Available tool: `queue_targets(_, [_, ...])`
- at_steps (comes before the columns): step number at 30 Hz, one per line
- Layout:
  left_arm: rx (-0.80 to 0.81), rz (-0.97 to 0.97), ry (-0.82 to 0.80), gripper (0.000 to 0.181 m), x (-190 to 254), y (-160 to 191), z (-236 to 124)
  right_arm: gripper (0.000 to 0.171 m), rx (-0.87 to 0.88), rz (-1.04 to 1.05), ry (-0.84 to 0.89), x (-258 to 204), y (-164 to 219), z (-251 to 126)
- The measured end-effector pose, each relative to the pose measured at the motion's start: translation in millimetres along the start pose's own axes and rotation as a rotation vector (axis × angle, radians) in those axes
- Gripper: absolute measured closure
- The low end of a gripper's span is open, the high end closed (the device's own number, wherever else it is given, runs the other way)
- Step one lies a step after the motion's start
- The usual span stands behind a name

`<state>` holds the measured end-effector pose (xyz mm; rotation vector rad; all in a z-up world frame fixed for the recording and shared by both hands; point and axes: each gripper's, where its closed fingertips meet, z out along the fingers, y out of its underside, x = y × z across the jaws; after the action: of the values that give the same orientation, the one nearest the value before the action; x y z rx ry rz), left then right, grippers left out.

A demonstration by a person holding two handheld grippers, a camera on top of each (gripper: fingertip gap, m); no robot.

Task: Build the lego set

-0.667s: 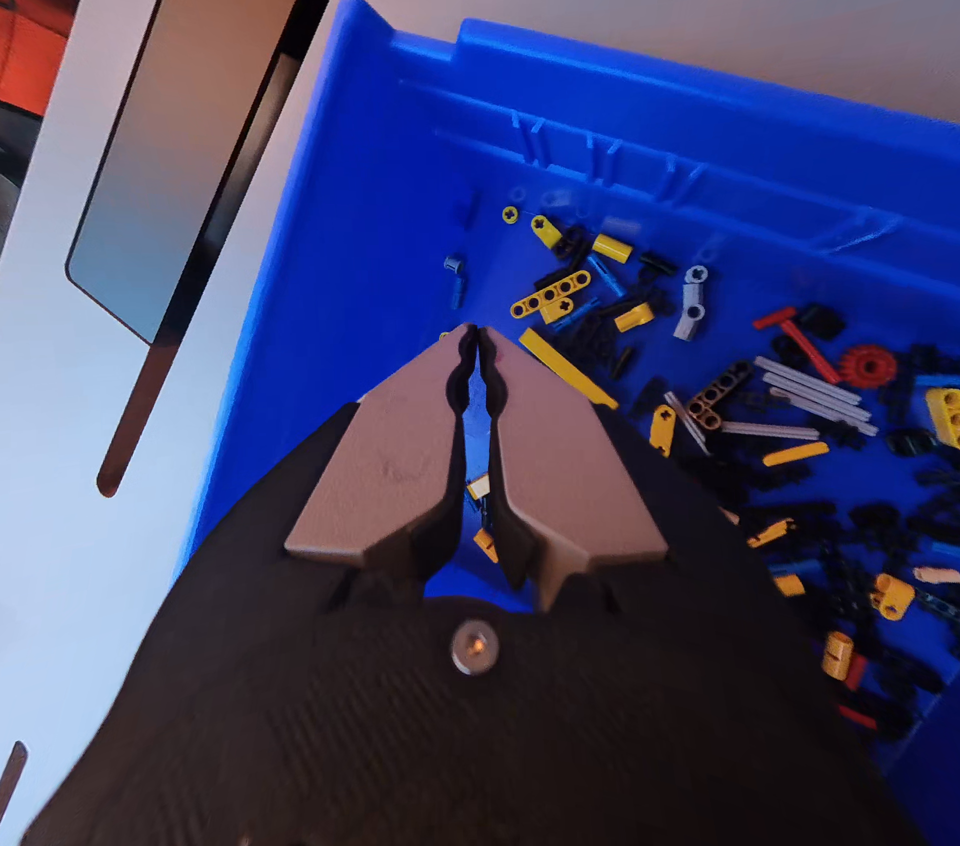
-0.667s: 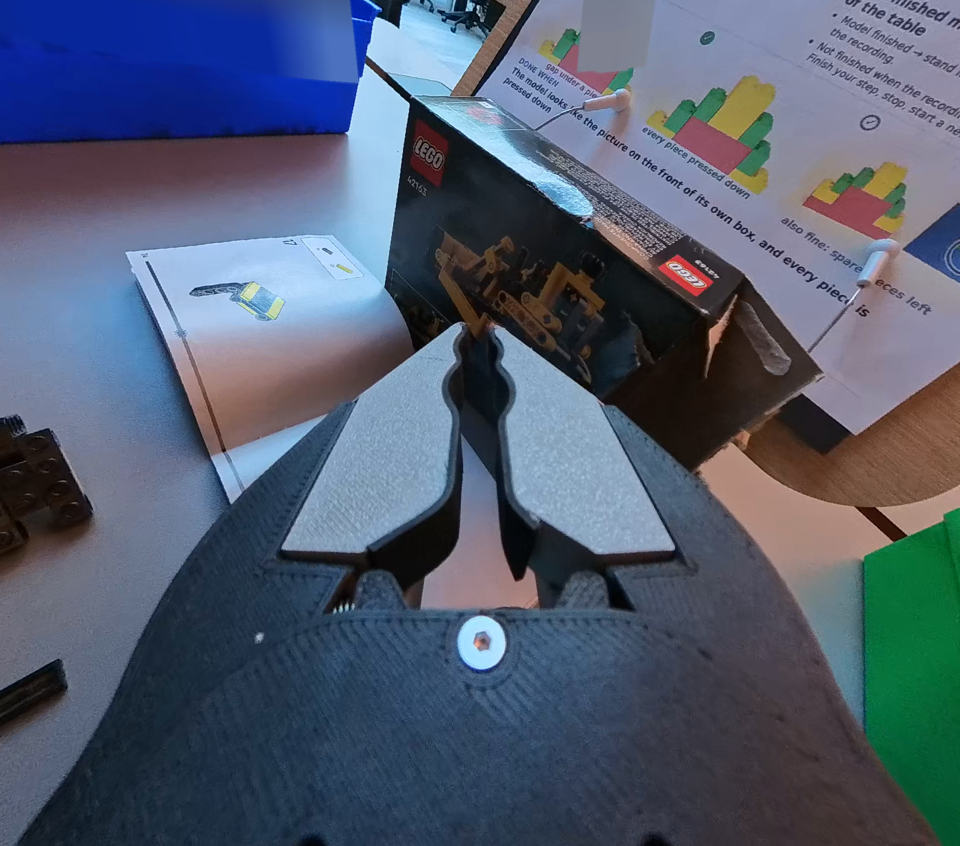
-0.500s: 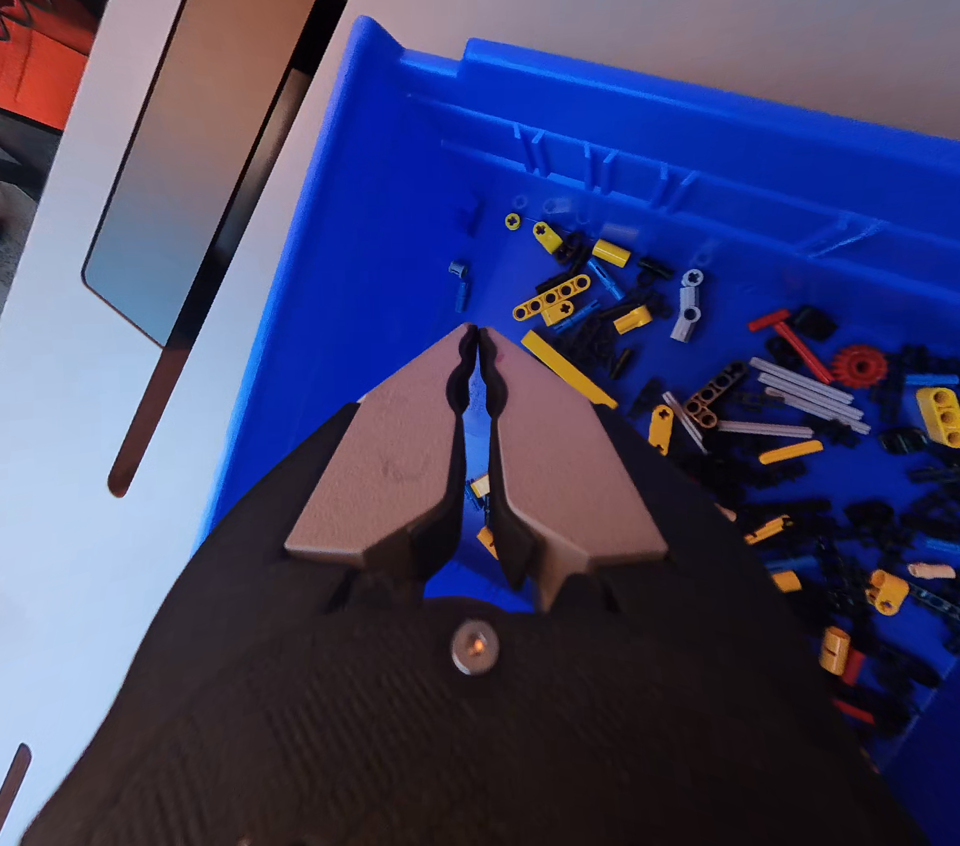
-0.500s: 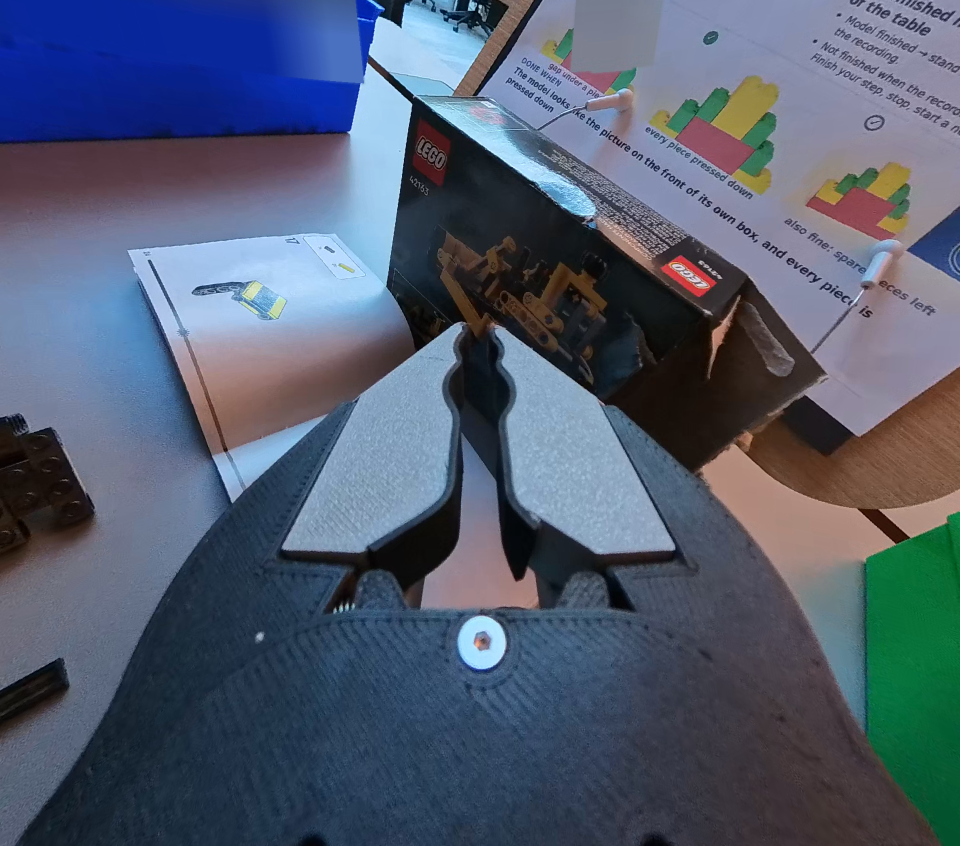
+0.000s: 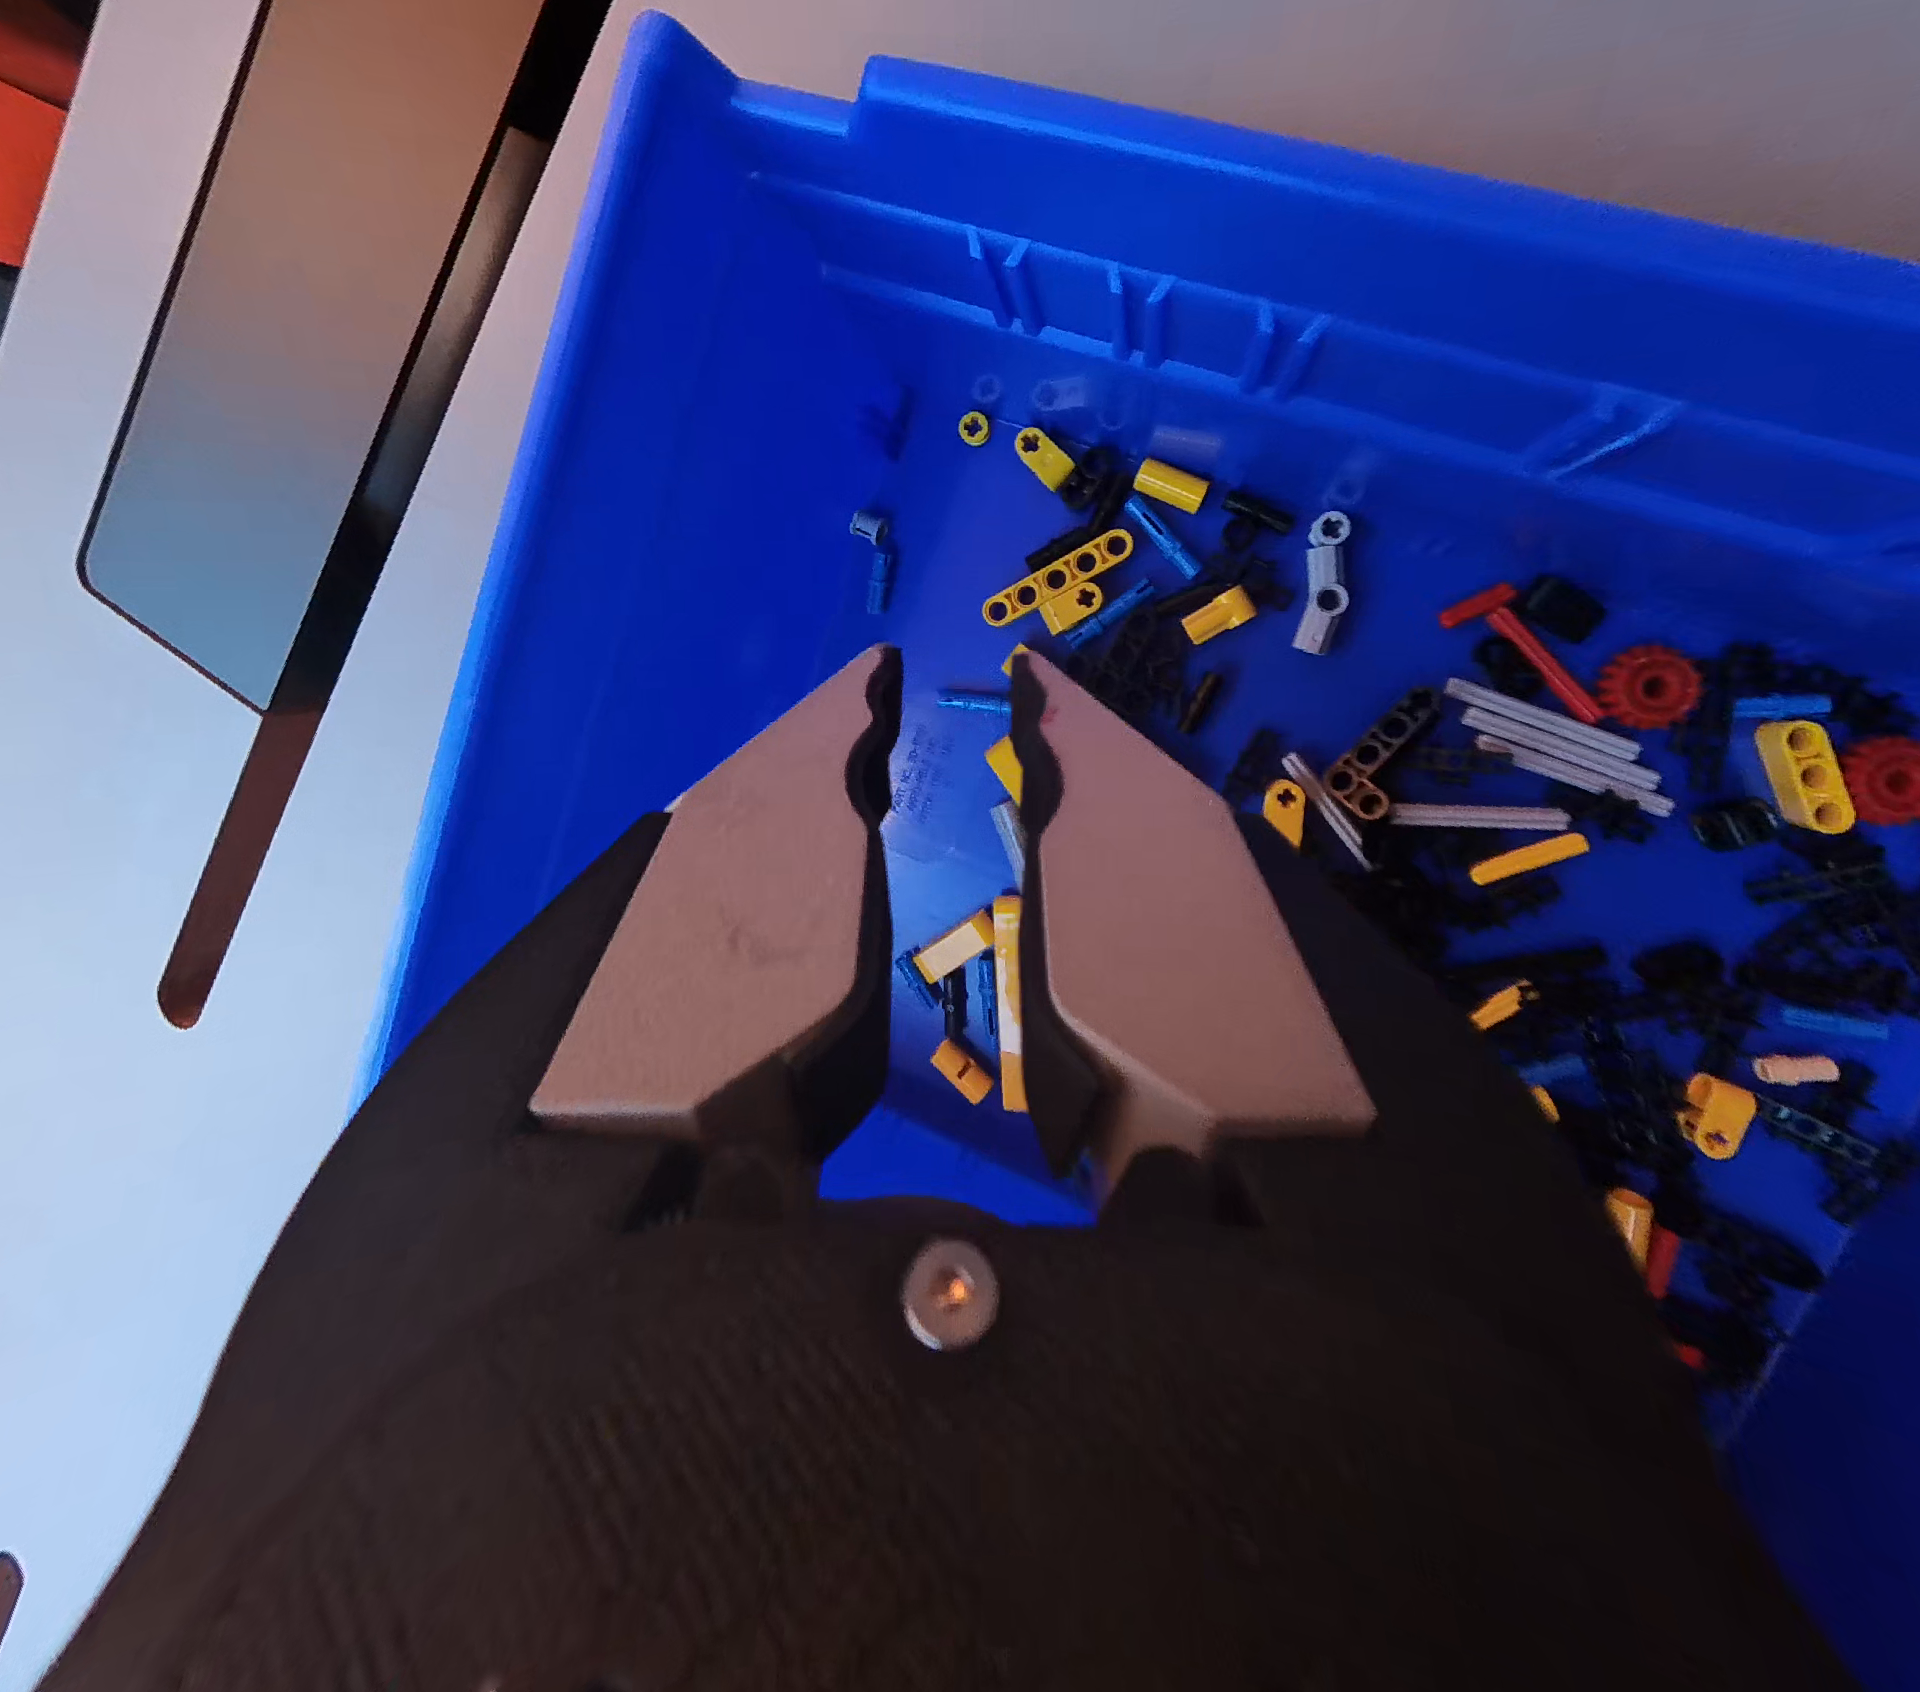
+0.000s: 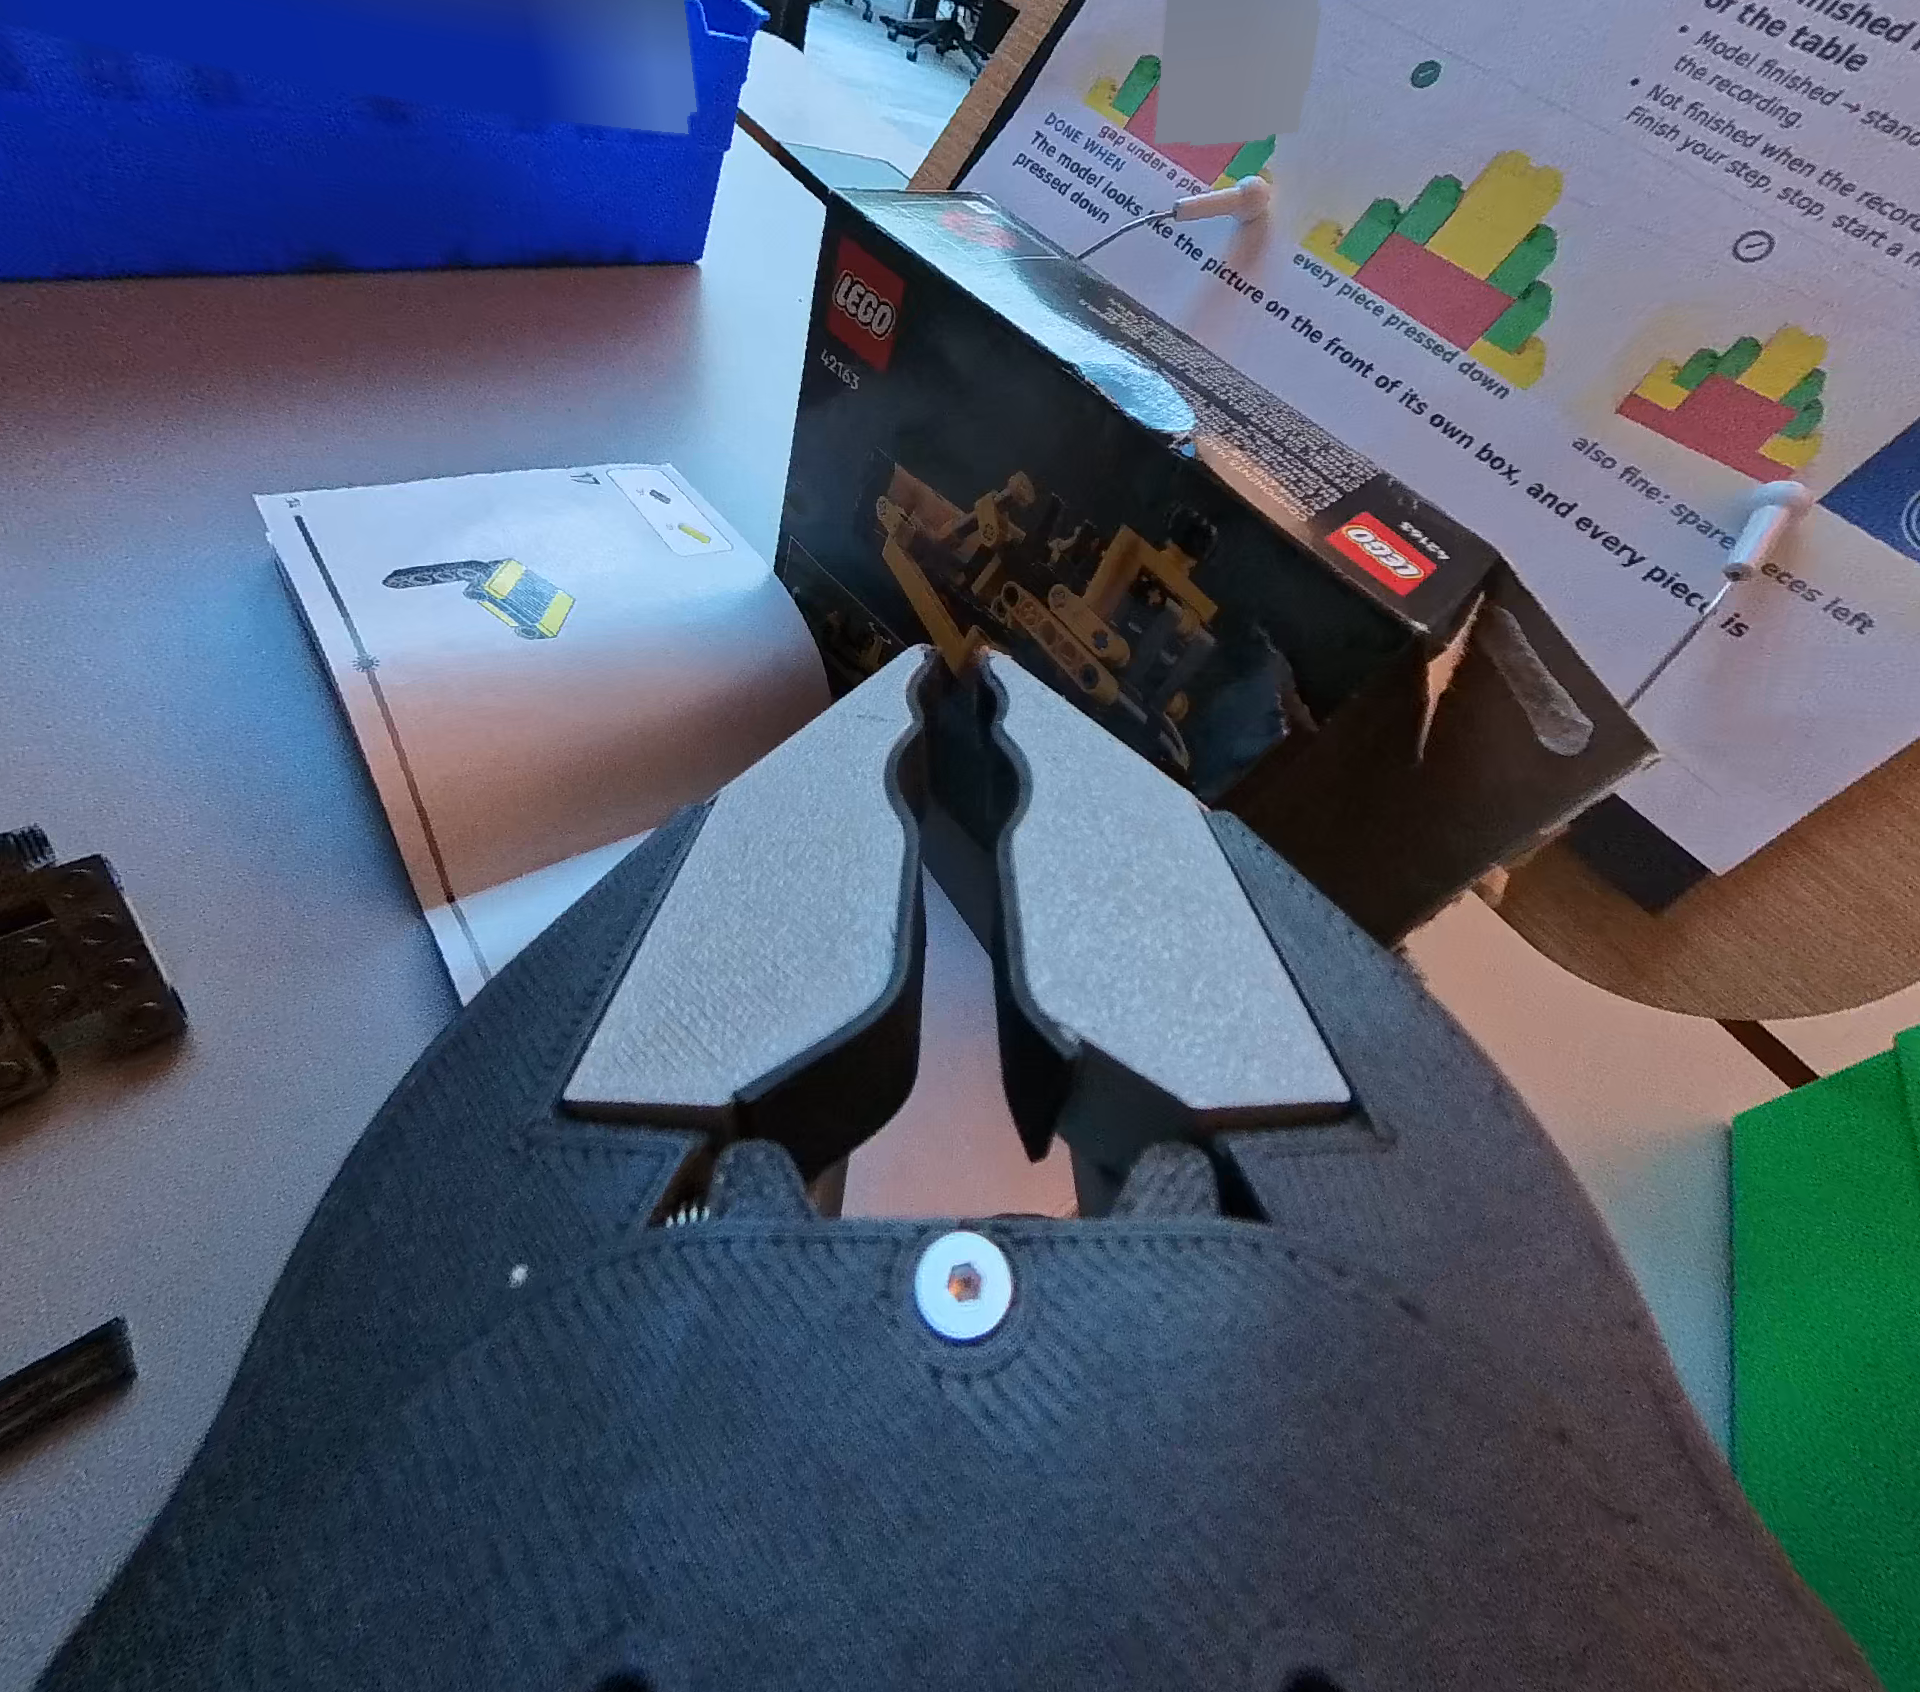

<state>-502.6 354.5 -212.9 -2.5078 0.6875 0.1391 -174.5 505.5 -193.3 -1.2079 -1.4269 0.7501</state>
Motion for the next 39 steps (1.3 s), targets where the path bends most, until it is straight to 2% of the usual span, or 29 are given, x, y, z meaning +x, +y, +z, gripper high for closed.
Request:
queue_targets(1, [-0.002, 0.002, -0.003, 0.163, 0, 0, 0, 0.169, 0.000, -0.001, 0.000, 0, 0, 0])
queue_targets(27, [-0.006, 0.017, -0.016, 0.154, -2, 1, -2, 0.168, -0.004, -0.004, -0.002, -1, 0, 1])
queue_targets(32, [0.055, -0.025, -0.205, 0.152, -43, -4, -27, 0.168, -0.001, -0.001, -0.003, -1, 0, 1])
queue_targets(35, [0.028, -0.103, -0.358, 0.147, -85, 17, -46, 0.169, -0.003, 0.000, 0.000, 0, 0, 1])
queue_targets(37, [-0.021, -0.159, -0.359, 0.134, -98, 37, -46, 0.169, -0.001, 0.001, -0.001, 0, 0, 0])
queue_targets(39, [-0.041, -0.202, -0.347, 0.130, -107, 50, -40, 0.169, 0.002, 0.000, -0.006, -2, -1, 0])
